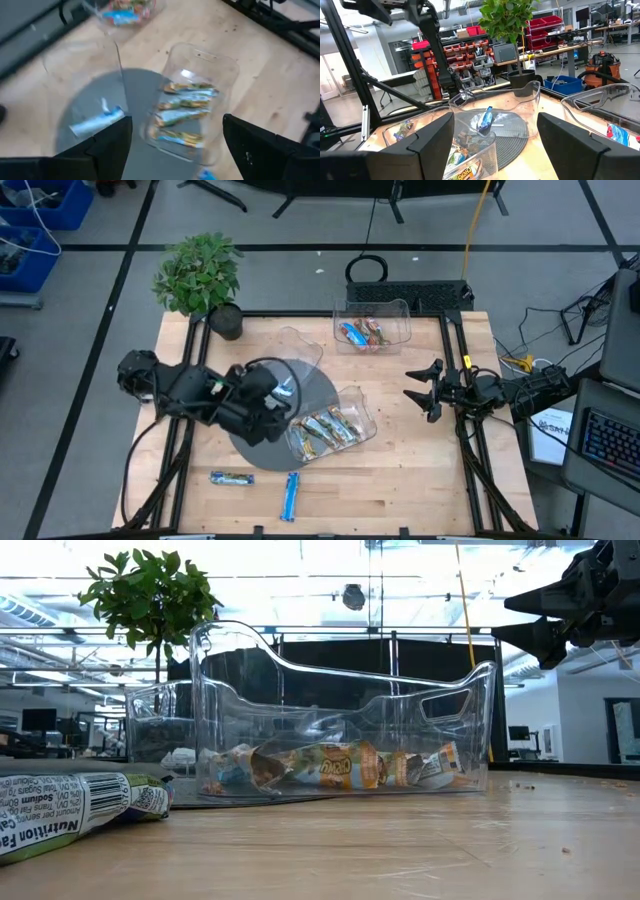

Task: Pick and place Granola Bars by type
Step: Put the blue granola bar into the top left transparent bin

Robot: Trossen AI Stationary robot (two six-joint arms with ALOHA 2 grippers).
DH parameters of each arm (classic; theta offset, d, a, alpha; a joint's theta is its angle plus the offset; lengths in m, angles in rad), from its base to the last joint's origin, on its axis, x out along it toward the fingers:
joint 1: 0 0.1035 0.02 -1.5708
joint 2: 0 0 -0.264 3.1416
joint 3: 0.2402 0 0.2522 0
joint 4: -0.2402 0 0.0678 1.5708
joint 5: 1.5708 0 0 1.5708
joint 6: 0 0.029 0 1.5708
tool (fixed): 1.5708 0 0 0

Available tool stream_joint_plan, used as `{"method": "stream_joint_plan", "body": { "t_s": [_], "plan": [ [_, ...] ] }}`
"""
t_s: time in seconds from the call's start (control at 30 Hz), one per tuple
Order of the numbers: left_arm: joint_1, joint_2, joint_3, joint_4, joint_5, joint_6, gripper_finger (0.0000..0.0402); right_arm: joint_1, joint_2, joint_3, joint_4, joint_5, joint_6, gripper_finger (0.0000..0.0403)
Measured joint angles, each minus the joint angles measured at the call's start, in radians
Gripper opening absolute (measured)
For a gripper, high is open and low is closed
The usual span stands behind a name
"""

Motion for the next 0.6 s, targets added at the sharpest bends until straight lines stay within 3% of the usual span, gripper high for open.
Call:
{"method": "stream_joint_plan", "body": {
  "t_s": [0.17, 0.4, 0.6],
  "plan": [
    [-0.059, 0.015, -0.016, 0.006, 0.068, -0.164, 0.0307, 0.0, 0.0, 0.0, 0.0, 0.0, 0.0, 0.0279],
    [-0.168, 0.015, -0.159, 0.053, 0.244, -0.381, 0.034, 0.0, 0.0, 0.0, 0.0, 0.0, 0.0, 0.0279],
    [-0.273, 0.009, -0.288, 0.226, 0.25, -0.534, 0.036, 0.0, 0.0, 0.0, 0.0, 0.0, 0.0, 0.0279]
  ]
}}
